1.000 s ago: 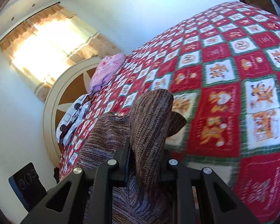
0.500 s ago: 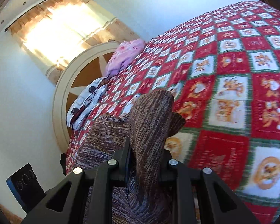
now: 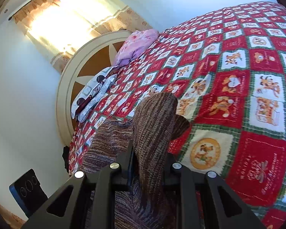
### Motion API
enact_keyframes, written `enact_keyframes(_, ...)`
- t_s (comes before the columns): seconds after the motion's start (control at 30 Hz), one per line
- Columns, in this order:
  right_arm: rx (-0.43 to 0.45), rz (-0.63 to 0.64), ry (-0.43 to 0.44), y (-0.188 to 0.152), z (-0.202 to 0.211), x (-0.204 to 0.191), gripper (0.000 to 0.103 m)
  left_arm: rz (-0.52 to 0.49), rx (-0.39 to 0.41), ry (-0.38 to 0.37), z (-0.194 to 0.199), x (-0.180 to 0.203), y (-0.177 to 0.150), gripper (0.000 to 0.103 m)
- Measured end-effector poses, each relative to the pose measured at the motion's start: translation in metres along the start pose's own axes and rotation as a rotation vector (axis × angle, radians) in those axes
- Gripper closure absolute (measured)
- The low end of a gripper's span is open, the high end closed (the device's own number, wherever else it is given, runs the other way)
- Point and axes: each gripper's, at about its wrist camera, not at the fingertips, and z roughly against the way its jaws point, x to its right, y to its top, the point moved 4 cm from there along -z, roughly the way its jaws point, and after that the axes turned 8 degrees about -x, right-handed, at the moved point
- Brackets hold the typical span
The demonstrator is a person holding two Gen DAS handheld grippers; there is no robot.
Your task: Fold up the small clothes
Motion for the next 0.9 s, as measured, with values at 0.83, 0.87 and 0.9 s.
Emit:
enact_keyframes(0.83, -0.136, 0.047, 0.000, 0.012, -0.099, -0.028, 0.082, 0.073, -0.020, 0.099, -0.001, -0.062, -0.021, 0.072)
enact_keyframes(0.87, -0.141, 0.046, -0.006, 0.011, -0.103, -0.027, 0.082, 0.071, -0.025, 0.100, -0.001, -0.063, -0.022, 0.072)
enact_keyframes(0.9, -0.145, 0.043, -0.007, 0.011, -0.105, -0.026, 0.082, 0.069, -0.029, 0.102, -0.002, -0.064, -0.023, 0.072)
